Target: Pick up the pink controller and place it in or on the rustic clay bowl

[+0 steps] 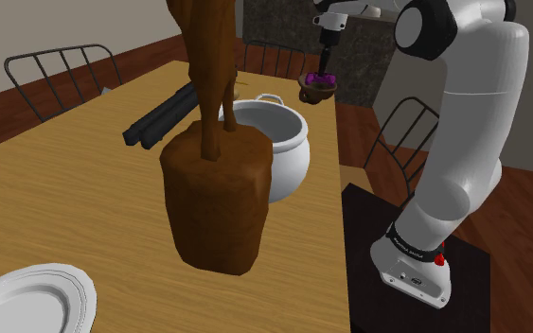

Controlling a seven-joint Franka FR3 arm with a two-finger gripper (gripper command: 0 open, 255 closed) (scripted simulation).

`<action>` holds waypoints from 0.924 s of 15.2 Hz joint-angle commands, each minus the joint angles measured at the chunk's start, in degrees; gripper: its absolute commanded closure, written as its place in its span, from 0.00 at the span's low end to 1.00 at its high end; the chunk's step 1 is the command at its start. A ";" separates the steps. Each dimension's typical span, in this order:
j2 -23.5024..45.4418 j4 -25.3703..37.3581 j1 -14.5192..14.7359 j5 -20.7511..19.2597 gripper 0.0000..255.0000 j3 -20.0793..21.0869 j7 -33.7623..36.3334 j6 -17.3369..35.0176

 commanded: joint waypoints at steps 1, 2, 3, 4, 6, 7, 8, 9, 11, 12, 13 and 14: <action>0.00 0.00 0.00 0.00 0.00 0.00 0.00 0.00; 0.00 0.00 0.00 0.00 0.00 0.00 0.00 0.00; 0.21 2.24 -0.26 0.05 0.00 -0.05 0.05 -2.03; 0.54 4.65 -0.56 0.16 0.00 -0.09 0.07 -4.12; 1.46 9.47 -1.26 0.51 0.00 -0.15 0.09 -8.05; 1.46 9.47 -1.27 0.51 0.00 -0.14 0.09 -8.05; 1.45 9.46 -1.26 0.50 0.00 -0.14 0.09 -8.05; 1.46 9.47 -1.27 0.50 0.00 -0.14 0.09 -8.05; 1.46 9.47 -1.27 0.51 0.00 -0.14 0.09 -8.05; 1.46 9.47 -1.27 0.51 0.00 -0.14 0.09 -8.05; 1.46 9.47 -1.27 0.51 0.00 -0.14 0.09 -8.05; 1.46 9.46 -1.27 0.51 0.00 -0.14 0.09 -8.04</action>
